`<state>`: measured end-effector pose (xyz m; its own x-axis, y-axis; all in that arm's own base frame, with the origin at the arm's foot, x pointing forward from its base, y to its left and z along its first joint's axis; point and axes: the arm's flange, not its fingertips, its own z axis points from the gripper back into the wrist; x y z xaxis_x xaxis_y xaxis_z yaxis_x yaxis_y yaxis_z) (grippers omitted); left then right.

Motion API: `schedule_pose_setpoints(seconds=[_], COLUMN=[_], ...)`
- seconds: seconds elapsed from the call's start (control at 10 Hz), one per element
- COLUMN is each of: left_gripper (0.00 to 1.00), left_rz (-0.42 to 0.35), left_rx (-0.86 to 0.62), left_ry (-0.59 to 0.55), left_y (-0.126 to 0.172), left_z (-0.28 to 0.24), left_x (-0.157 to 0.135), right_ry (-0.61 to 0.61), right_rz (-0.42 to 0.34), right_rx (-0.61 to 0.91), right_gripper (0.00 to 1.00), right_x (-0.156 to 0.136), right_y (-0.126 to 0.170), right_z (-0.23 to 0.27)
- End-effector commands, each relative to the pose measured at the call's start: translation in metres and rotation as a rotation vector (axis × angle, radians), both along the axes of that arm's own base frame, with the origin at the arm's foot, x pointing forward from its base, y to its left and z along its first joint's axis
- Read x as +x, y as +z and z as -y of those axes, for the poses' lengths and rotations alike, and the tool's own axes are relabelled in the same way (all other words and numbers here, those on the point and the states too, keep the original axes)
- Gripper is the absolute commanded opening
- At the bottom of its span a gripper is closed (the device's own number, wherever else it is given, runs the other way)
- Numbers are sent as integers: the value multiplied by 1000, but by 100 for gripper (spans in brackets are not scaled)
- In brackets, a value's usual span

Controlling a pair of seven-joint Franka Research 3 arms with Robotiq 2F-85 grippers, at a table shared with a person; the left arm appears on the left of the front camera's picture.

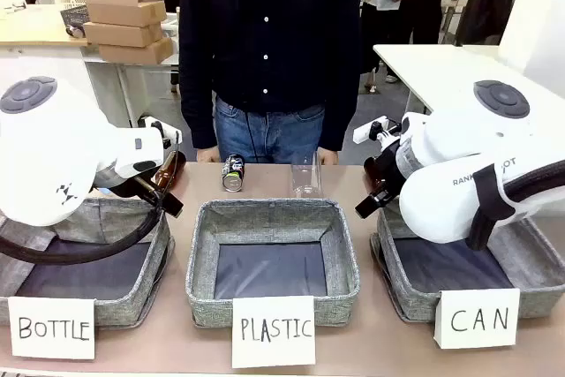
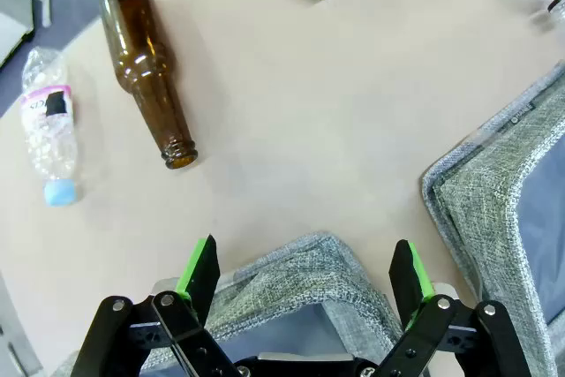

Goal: Sort the can waste into the basket.
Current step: Pick up the can waste from the table and place it in the right Fabric basket.

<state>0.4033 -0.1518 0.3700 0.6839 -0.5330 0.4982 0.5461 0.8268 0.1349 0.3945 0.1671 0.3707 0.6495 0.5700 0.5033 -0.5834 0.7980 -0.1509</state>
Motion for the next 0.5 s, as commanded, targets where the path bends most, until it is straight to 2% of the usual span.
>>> schedule_pose_setpoints(seconds=[0.0, 0.4], left_gripper=[100, 100], left_rz=[0, 0], left_rx=[0, 0], left_ry=[0, 0], left_y=[0, 0], left_z=[0, 0], left_x=[0, 0], right_ry=[0, 0], right_rz=[0, 0], right_rx=[0, 0], right_gripper=[100, 100], right_x=[0, 0], right_y=[0, 0], right_z=[0, 0])
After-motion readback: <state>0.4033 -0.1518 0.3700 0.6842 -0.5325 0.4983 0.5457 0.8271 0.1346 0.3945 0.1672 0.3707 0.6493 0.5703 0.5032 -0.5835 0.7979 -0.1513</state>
